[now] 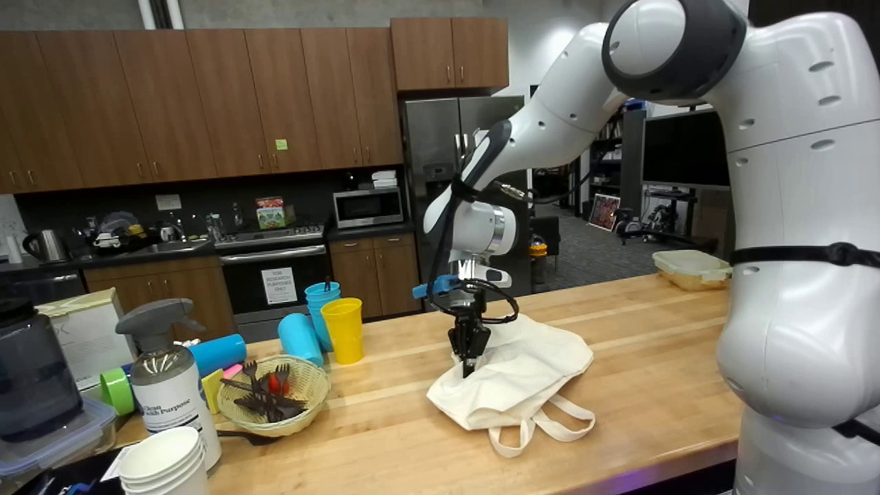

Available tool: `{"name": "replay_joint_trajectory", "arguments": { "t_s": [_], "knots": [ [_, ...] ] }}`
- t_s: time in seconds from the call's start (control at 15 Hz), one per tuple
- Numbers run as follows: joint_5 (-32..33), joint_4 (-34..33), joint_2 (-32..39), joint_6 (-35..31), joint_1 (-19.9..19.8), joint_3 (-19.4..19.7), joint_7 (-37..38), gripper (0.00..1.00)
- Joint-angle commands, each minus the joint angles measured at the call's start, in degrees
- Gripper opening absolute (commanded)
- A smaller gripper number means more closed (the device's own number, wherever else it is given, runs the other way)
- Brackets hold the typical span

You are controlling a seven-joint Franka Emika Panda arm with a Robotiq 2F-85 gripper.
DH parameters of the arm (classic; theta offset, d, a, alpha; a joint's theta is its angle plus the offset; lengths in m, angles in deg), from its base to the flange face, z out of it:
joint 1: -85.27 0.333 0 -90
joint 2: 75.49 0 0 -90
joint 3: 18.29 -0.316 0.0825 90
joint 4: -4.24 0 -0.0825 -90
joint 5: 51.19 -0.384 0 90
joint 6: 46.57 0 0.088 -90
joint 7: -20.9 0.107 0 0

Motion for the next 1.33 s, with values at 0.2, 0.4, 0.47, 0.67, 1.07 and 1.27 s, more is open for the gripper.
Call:
{"name": "replay_joint_trajectory", "arguments": {
  "t_s": [0.2, 0.4, 0.47, 0.67, 1.07, 1.27],
  "knots": [
    [-0.3, 4.11, 0.0, -6.55, 0.29, 0.0, 16.38, 0.01],
    [-1.01, 4.21, 0.25, -4.71, -1.05, 0.62, 19.78, 0.01],
    [-1.76, 4.6, 0.26, -4.27, -1.63, 0.8, 19.94, 0.01],
    [-4.15, 6.28, 0.0, -3.45, -3.38, 1.73, 20.59, 0.01],
    [-7.52, 8.74, 0.46, -4.2, -4.12, 2.2, 24.96, 0.01],
    [-5.49, 7.19, -0.33, 0.09, -4.6, 2.8, 28.62, 0.01]
  ]
}}
